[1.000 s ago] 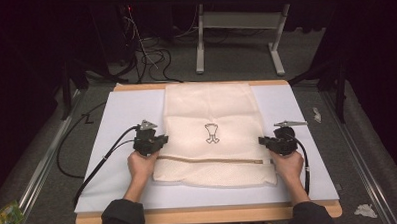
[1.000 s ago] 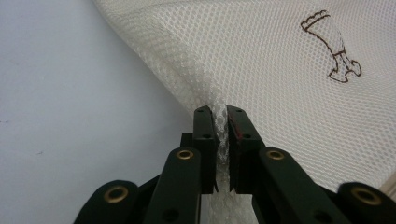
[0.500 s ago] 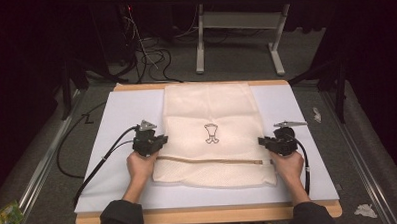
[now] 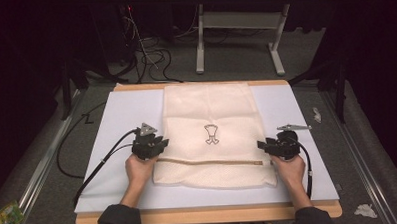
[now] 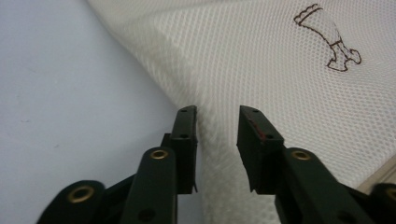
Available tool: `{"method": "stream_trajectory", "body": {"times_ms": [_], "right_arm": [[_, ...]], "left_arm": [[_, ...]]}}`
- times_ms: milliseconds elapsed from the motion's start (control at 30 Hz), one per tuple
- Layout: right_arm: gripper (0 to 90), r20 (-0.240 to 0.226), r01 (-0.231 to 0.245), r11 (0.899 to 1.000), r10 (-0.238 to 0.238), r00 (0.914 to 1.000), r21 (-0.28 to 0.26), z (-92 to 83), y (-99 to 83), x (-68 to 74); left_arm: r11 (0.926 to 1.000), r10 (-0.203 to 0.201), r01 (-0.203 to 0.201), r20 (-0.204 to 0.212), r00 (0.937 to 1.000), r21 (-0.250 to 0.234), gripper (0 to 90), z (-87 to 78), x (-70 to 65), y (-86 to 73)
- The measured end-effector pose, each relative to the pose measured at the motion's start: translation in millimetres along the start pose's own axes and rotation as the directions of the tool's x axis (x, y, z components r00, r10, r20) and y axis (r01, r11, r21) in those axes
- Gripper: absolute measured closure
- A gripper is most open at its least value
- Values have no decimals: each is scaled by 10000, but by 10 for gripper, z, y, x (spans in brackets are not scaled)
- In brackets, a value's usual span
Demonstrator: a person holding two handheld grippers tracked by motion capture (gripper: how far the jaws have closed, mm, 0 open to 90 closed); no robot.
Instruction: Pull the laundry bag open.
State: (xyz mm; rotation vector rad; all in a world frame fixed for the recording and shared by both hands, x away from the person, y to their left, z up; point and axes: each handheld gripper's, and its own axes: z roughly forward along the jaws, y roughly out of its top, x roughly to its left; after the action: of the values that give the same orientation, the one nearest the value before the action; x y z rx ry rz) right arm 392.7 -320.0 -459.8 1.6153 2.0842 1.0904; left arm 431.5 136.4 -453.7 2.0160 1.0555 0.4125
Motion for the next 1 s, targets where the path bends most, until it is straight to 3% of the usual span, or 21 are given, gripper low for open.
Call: {"method": "stream_trajectory", "body": {"times_ms": [133,267,367,500,633,767,900,1000], "right_arm": [[467,-225,-70,9998,67,9997,-167,-89,-28,11],[451,-365,170,9999,-171,9992,-22,-137,-103,51],[432,-500,77,9998,-67,9987,200,-137,-150,46],[422,-632,-228,9997,230,9977,48,-154,-198,39],[409,-512,18,9998,-6,9987,217,-101,-224,64],[411,-550,-16,9999,21,9985,106,-106,-243,52],[443,-575,-350,9993,358,9977,148,-76,-299,10],[493,-801,-374,9991,390,9960,203,-85,-323,44]], "left_arm": [[9989,72,-72,-19,10000,-459,566,-128,-58,1],[9984,288,-271,336,9990,-497,536,-181,-186,-61],[9987,416,-397,600,9973,-324,525,-148,-289,-124],[9973,688,-672,590,9959,-291,504,-56,-446,-250],[9979,638,-640,817,9946,4,485,60,-546,-345],[9981,617,-617,803,9949,-24,481,43,-591,-359],[9980,514,-471,1059,9931,-427,482,39,-651,-353],[9963,855,-853,1065,9906,-62,479,96,-732,-344]]}}
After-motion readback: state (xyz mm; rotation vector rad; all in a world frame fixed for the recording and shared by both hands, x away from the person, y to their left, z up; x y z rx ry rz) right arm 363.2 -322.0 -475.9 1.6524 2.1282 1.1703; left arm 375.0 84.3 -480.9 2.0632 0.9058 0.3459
